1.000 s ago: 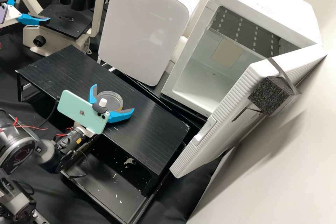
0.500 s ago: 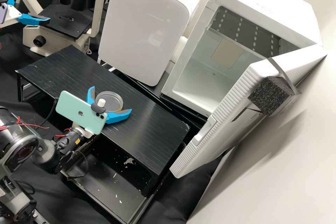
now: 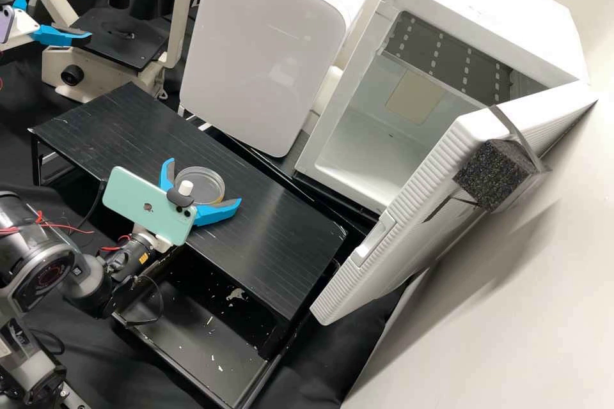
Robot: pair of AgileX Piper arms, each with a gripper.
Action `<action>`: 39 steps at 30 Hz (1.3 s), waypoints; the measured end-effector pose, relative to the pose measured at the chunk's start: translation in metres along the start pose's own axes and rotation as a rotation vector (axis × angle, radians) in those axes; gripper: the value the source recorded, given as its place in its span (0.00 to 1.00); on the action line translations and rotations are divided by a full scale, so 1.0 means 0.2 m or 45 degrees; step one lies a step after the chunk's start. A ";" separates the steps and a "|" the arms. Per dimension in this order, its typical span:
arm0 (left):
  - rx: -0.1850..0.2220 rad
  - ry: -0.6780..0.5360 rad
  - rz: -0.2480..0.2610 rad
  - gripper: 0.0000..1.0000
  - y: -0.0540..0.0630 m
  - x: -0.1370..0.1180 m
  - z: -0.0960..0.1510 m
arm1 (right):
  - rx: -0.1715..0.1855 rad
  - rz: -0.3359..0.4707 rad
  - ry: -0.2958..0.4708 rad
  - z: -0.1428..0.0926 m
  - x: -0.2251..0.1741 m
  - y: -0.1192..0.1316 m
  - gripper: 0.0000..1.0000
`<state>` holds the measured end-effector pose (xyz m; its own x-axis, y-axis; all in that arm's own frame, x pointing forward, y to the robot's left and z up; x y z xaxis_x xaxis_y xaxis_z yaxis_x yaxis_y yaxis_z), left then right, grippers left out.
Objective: Place the petri dish in the incubator
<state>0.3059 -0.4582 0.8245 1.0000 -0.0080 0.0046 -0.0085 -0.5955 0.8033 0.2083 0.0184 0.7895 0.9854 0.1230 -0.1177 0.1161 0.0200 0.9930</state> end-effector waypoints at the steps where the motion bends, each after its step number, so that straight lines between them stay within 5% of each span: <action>1: 0.000 0.000 0.000 1.00 0.00 0.00 0.00 | 0.000 0.002 -0.002 0.00 0.00 0.00 0.00; 32: 0.000 0.000 0.000 1.00 0.00 0.00 0.00 | 0.055 -0.018 0.001 0.03 0.00 0.02 0.00; 39: 0.000 0.000 0.000 1.00 0.00 0.00 0.00 | 0.094 0.051 -0.015 0.09 0.03 0.14 0.00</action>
<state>0.3059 -0.4582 0.8245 1.0000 -0.0080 0.0046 -0.0085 -0.5955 0.8033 0.2208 0.0017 0.8173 0.9908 0.1106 -0.0784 0.0852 -0.0579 0.9947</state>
